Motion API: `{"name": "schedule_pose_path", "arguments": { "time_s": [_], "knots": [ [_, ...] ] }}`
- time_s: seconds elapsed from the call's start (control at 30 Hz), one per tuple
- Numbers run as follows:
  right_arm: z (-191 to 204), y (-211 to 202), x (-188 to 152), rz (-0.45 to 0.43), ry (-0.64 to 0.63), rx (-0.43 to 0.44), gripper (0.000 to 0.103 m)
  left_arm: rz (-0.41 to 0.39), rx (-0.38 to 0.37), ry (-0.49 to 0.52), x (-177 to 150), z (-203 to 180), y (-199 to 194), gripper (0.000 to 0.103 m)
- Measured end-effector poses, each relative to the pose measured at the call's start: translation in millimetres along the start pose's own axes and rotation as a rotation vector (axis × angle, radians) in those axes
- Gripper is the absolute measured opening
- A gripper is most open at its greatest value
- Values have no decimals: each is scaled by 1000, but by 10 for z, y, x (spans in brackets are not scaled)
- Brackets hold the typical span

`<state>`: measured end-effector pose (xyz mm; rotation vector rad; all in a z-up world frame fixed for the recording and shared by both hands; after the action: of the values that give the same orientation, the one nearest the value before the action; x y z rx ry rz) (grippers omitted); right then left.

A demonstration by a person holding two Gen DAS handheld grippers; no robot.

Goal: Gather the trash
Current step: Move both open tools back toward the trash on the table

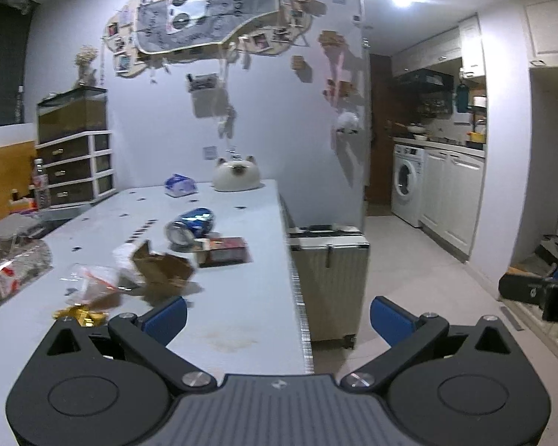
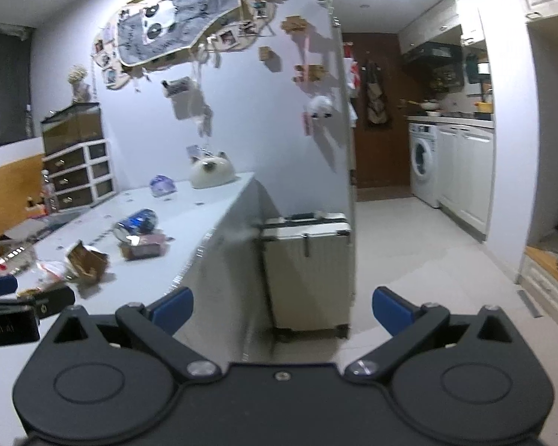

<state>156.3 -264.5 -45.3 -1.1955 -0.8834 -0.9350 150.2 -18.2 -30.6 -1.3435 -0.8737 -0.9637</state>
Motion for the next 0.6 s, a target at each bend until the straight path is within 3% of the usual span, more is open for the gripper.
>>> {"name": "schedule_pose_path", "arguments": {
  "time_s": [0.2, 0.6],
  "knots": [
    [361, 234, 22, 18, -22, 58, 103, 10, 44, -47, -36, 470, 81, 103],
    [1042, 727, 48, 61, -33, 174, 103, 98, 213, -150, -229, 1436, 342, 103]
  ]
}}
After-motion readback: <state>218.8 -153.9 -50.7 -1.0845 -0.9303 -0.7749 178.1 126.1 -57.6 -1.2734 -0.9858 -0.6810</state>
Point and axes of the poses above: each gripper's, at about its wrist camera, not at the fingertips, and y roughly the way its jaws point, z to its left, x to its top, the point moved 2 cm from there along y, roughly the way its jaws point, and after that the axes turned 1 degree about z, right-handed, at the moved point
